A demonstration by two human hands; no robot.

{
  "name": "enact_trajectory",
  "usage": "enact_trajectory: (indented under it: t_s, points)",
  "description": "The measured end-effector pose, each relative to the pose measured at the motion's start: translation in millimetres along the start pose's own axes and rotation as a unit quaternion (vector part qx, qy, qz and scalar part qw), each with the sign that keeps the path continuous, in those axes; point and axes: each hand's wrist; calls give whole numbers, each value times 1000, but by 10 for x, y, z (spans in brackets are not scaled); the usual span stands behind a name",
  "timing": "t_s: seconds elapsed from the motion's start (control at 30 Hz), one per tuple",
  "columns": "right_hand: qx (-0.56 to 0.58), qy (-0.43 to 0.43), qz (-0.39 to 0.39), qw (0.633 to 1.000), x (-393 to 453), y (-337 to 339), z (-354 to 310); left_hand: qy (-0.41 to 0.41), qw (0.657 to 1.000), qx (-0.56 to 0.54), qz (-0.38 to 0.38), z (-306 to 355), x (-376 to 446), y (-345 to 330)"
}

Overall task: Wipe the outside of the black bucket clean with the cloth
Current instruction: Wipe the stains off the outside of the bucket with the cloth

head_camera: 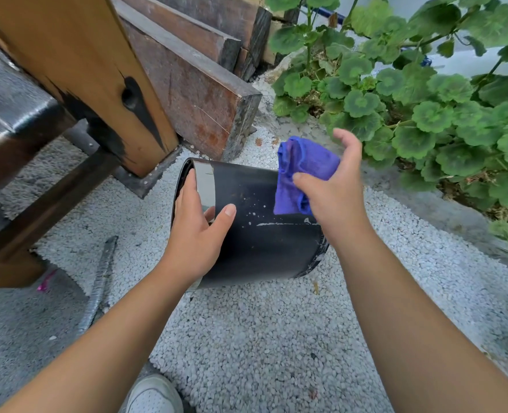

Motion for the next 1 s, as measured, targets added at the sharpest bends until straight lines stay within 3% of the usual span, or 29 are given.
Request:
enact_trajectory:
  t_s: [0.1, 0.23, 0.33, 0.53, 0.73, 1.0]
  points:
    - [-82, 84, 30, 993, -225, -188, 87, -15, 1000, -8, 3, 19, 25, 4]
    - [-189, 206, -15, 960, -573, -443, 400, -56, 997, 44, 4, -10, 57, -10]
    - [-226, 245, -6, 943, -610, -491, 604, -62, 997, 42, 1, -12, 53, -1]
    - [-243, 240, -29, 939, -480, -365, 723, -82, 996, 41, 15, 40, 21, -33]
    - [-243, 178, 42, 953, -315, -74, 780, -75, 997, 19, 23, -8, 15, -43]
    - [-288, 68, 79, 952, -123, 222, 811, -41, 997, 55, 23, -30, -27, -69]
Point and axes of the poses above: each hand's wrist, its own x-axis towards the middle knuckle, its own y-axis out of the back of the hand, z = x × y, and after that the axes turned 14 degrees about x, right-handed
